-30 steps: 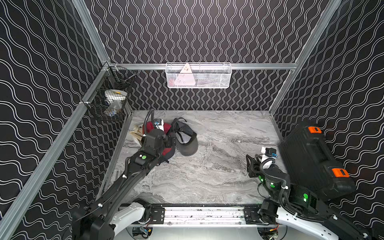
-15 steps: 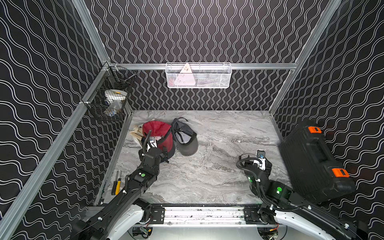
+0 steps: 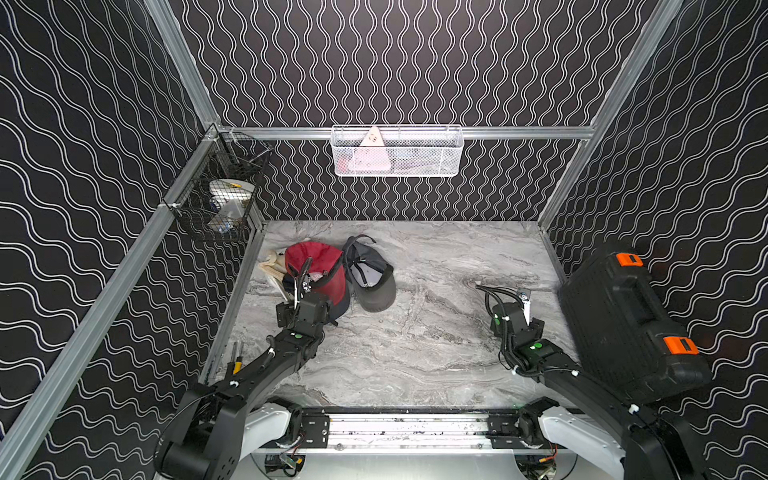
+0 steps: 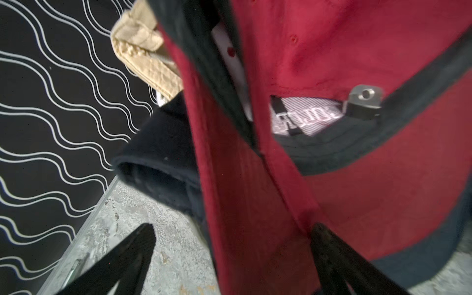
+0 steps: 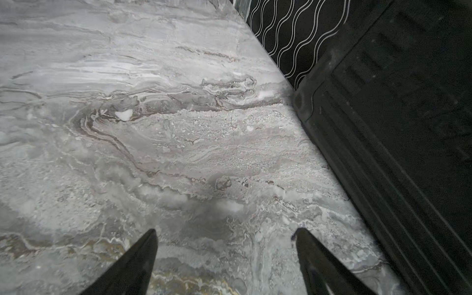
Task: Open the adjustable buckle of the baseball cap
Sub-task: Reset both arms
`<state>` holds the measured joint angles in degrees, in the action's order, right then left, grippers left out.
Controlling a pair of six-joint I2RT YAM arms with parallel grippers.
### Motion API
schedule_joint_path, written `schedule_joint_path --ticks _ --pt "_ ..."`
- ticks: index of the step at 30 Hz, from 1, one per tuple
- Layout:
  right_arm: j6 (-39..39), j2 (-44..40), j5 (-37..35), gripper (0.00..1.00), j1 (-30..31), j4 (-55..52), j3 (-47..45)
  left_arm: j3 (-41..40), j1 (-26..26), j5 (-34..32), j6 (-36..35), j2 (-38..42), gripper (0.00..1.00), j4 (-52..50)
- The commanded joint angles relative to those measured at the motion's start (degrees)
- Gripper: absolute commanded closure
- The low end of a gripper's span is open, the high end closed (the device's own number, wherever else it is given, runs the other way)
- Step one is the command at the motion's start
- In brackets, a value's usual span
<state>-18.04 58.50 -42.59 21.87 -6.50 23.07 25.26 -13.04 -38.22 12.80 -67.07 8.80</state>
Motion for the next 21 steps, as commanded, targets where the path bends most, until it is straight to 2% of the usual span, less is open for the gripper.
schedule_joint_path --ticks 1,5,8,10,15,21 --pt "-1.5 2.4 2.1 0.14 -1.5 6.1 -1.0 -0.2 2.5 3.4 1.0 -3.4 0.01 6.8" --pt "-1.9 5.0 1.9 0.14 -2.8 7.0 -0.3 -2.0 5.3 10.2 1.3 -7.3 0.01 14.9" --pt "-0.7 5.3 1.7 0.14 -3.9 12.0 -1.3 -2.8 5.4 10.7 -0.1 -9.7 0.01 20.6" --pt "0.2 5.7 1.8 0.06 -4.4 15.1 -2.0 -2.8 5.4 10.8 -1.4 -11.2 0.01 23.8" --pt "1.5 9.5 2.5 0.04 -5.8 19.7 -1.2 -4.4 5.4 13.8 -4.3 -13.7 0.01 33.2" --pt "3.4 17.3 3.2 0.04 -7.5 22.2 2.9 -2.9 5.6 15.2 -9.0 -16.0 0.01 34.7"
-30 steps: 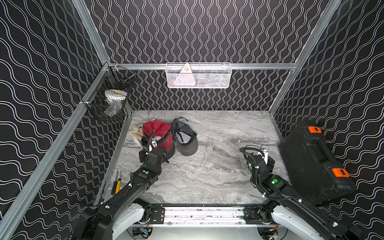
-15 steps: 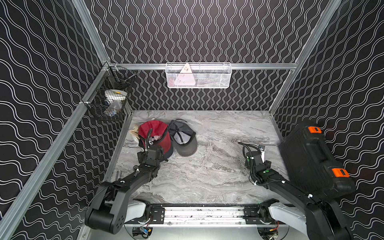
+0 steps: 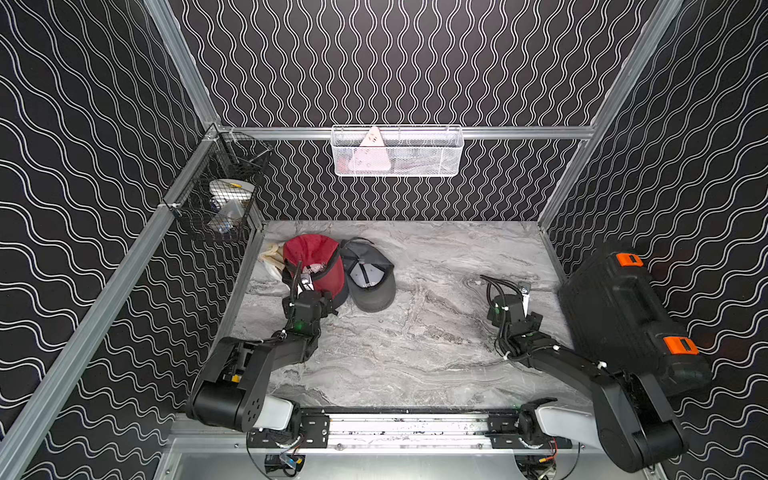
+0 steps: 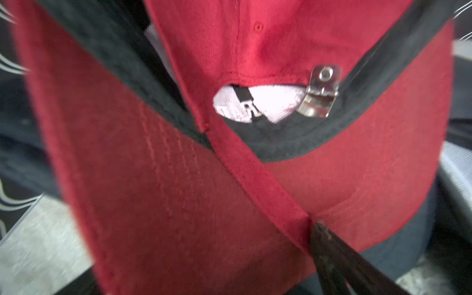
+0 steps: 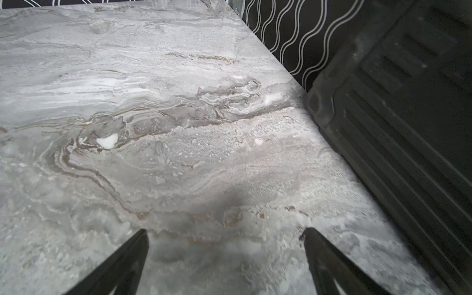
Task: Open the adjustable buckle of the baseball cap
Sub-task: Reset both arms
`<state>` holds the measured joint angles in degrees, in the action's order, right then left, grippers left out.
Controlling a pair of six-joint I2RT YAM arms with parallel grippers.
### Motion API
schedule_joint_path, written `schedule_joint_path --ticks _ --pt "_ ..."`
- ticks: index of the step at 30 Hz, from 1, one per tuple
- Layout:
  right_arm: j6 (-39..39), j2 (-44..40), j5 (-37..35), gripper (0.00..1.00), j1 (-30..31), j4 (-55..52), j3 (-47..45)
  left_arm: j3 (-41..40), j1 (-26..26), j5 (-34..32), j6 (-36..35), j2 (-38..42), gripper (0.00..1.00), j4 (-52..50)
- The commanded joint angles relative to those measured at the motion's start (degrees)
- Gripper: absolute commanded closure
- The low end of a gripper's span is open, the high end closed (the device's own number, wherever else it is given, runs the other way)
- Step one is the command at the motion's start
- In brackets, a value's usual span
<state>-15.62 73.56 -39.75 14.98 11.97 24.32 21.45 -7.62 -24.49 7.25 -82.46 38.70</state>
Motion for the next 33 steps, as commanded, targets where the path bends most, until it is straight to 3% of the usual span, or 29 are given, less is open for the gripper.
schedule_joint_path --ticks 1,5,8,11,21,33 --pt "1.1 3.3 0.6 0.04 -1.0 3.7 2.5 1.2 0.3 1.6 -3.9 -1.2 0.01 5.2" --pt "2.2 6.3 1.0 0.04 -2.2 5.6 3.9 1.1 0.6 3.0 -5.8 -3.3 0.01 9.0" --pt "2.2 7.1 1.6 0.00 -2.9 5.8 4.3 -2.9 1.4 4.4 -5.8 -8.1 0.01 21.1" --pt "2.1 7.5 2.7 0.00 -3.7 5.3 5.0 -2.2 1.4 7.1 -7.4 -10.6 0.01 22.1" --pt "1.6 8.2 5.0 0.00 -5.5 4.1 5.9 -2.8 1.3 7.0 -7.5 -11.9 0.01 24.2" --pt "4.8 8.8 7.4 0.00 -5.8 11.3 4.3 -5.3 -0.2 5.2 -8.7 -12.2 0.01 29.4"
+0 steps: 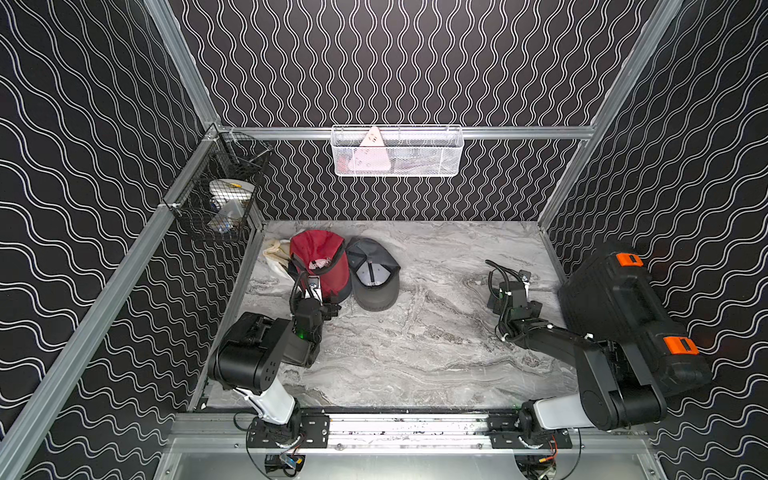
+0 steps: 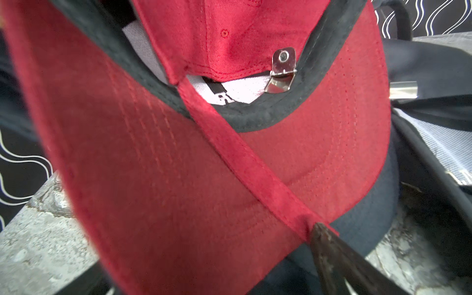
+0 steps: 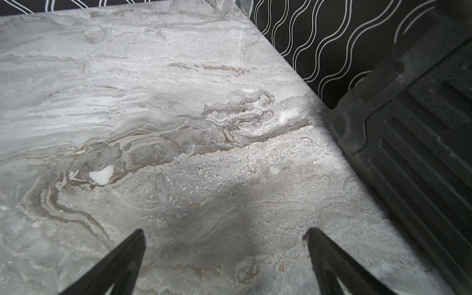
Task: Open the adjustable buckle of the baseball cap
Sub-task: Reset both arms
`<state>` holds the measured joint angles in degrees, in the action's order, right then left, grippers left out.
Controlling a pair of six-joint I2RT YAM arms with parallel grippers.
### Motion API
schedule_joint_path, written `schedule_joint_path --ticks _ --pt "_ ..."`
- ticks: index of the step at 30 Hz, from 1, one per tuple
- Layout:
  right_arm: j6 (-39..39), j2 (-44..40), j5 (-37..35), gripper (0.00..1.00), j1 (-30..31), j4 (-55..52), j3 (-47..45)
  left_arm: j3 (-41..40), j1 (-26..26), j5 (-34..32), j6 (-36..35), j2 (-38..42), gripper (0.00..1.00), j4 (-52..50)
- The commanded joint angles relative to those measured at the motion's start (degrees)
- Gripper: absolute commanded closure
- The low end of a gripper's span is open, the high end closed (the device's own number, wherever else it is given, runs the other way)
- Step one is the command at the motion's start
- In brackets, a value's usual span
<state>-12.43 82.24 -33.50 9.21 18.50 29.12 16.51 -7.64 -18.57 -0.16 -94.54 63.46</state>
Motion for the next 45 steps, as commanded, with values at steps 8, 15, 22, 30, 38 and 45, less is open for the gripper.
schedule_joint_path --ticks 8,15,22,30,38,45 --pt "3.8 1.6 4.2 0.00 -0.1 11.4 -1.5 -0.9 -1.0 -0.9 -2.2 -0.1 0.01 5.9" --pt "6.1 3.5 5.6 0.00 0.0 19.3 -2.6 -1.2 -2.2 -1.1 -3.5 -0.5 0.01 7.1" --pt "6.9 4.4 5.9 0.00 0.0 20.9 -2.5 -1.1 -2.3 -1.2 -3.6 -0.8 0.01 7.7" --pt "10.8 6.8 5.2 0.00 0.1 31.5 -5.8 -1.6 -2.5 -1.0 -3.9 -0.9 0.01 8.7" --pt "13.2 11.6 4.9 0.00 -0.5 52.1 -12.5 -1.7 -2.6 -1.1 -3.9 -0.9 0.01 8.8" --pt "14.4 18.7 12.1 0.00 -1.3 68.6 -18.2 -2.8 -3.4 -3.0 -4.3 -1.6 0.01 12.1"
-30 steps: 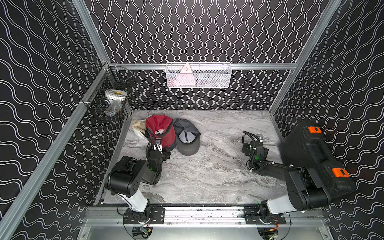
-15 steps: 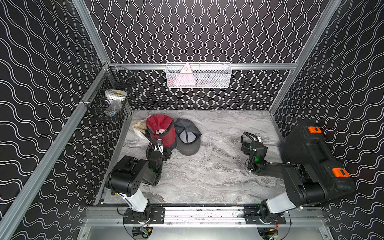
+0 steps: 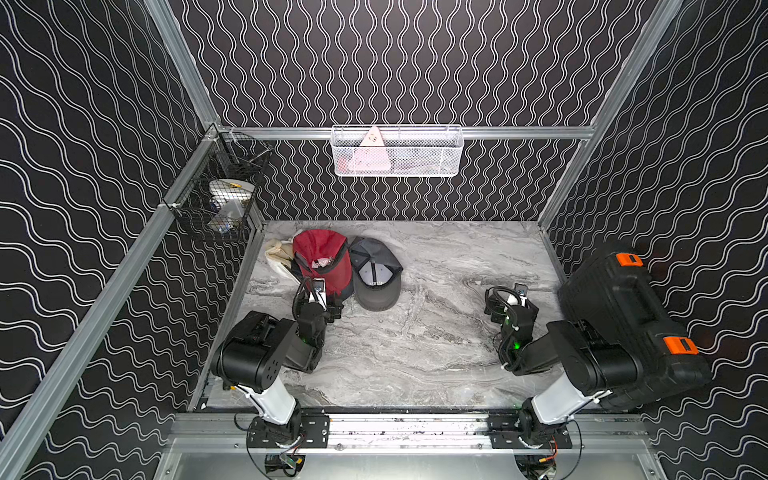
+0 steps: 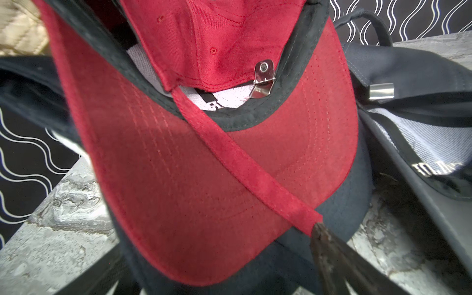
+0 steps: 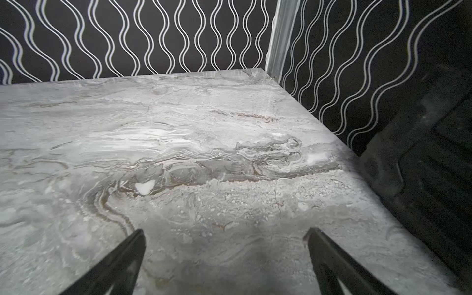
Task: Open the adjustable buckle of the baseball cap
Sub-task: Reset both arms
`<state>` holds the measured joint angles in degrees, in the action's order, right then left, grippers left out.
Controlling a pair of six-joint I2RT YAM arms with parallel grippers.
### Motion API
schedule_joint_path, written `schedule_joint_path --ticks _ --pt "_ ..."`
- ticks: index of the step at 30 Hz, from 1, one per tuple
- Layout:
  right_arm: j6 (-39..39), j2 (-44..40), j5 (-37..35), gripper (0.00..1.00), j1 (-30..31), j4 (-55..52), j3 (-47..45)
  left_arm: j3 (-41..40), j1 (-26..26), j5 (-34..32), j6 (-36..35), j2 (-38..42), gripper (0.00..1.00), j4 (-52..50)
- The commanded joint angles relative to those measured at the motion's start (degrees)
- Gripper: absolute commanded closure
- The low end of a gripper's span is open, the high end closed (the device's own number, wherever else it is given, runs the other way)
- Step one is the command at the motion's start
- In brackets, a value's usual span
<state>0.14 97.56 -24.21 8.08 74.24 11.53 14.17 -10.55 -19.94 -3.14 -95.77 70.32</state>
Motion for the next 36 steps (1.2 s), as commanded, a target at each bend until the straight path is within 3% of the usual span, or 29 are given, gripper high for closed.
schedule_joint_path --ticks 1,3,5,10,17,19,23,25,36 --pt "1.2 1.5 3.3 0.00 -0.2 8.8 -0.2 -1.0 -1.0 -2.8 -1.7 -0.8 0.01 7.1" --pt "0.0 -1.6 3.6 0.00 -0.2 4.0 -0.2 -2.4 -2.2 -4.8 -2.7 -2.2 0.01 11.6" --pt "1.9 1.5 4.2 0.00 -0.2 11.1 -1.4 -5.3 -4.0 -4.1 -4.5 -4.2 0.01 18.2" --pt "2.4 2.8 3.9 0.00 0.2 12.7 -1.3 -6.0 -4.4 -1.3 -5.7 -3.5 0.01 18.0" --pt "0.4 0.6 3.9 0.00 -1.1 3.7 2.3 -4.6 -3.4 0.1 -5.7 -3.9 0.01 17.4" --pt "-0.9 -0.6 4.9 0.00 -2.3 -2.5 4.6 -3.1 -2.5 1.3 -4.8 -2.4 0.01 12.7" --pt "-4.5 -1.8 9.2 0.00 -6.0 -17.0 10.9 7.5 5.2 12.4 1.3 1.3 0.01 -13.2" --pt "-4.5 -1.8 9.5 0.00 -6.2 -16.6 10.8 8.2 7.9 14.8 2.6 0.9 0.01 -14.1" --pt "-4.6 -2.0 9.7 0.00 -6.7 -16.1 10.4 7.3 7.0 12.8 2.0 1.3 0.01 -12.5"
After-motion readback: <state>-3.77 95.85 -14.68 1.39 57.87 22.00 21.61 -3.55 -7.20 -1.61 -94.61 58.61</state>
